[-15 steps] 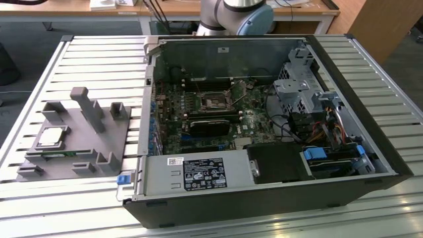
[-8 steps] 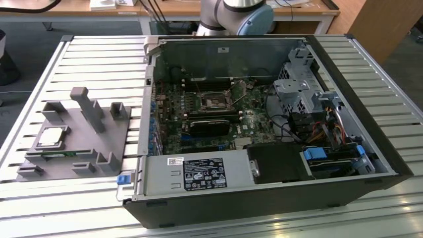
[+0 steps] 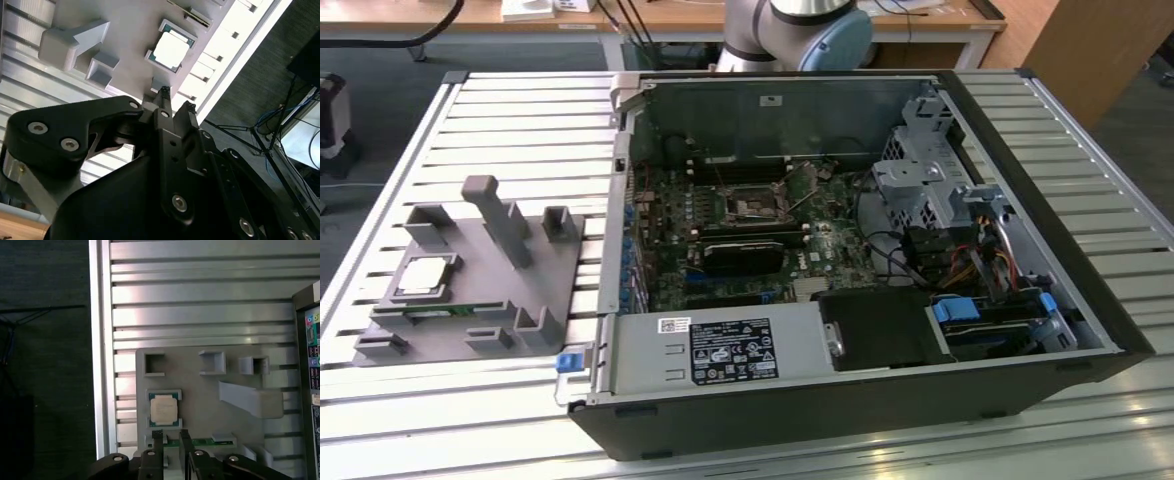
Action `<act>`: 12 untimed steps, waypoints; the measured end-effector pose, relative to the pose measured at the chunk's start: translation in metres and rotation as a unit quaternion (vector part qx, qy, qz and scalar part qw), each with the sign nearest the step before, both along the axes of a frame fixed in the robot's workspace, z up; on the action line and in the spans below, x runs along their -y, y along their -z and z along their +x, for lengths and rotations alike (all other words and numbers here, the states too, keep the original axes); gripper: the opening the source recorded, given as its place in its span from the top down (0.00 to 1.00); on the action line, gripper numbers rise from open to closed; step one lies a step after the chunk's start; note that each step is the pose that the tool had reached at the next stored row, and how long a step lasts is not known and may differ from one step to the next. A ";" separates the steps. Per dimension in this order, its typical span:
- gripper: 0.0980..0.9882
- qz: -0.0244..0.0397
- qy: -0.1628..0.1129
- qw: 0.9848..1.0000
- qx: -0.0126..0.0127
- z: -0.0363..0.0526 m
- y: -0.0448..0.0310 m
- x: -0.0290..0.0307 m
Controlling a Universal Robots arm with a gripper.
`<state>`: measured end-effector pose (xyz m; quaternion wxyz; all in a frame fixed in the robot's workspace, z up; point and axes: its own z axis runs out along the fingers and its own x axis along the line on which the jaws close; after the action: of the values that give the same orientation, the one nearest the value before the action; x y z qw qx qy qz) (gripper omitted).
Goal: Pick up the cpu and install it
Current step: 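Pick up the cpu and move it towards the insertion slot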
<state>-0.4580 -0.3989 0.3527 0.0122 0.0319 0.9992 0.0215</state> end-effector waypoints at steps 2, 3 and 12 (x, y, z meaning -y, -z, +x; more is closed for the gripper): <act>0.78 0.000 -0.004 1.000 -0.001 0.0000 0.0036 0.0000; 0.72 0.000 -0.007 1.000 -0.001 0.0000 0.0052 0.0000; 0.33 0.000 -0.012 1.000 -0.005 -0.0003 0.0212 0.0000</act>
<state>-0.4583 -0.3989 0.3314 0.0065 0.0198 0.9996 0.0214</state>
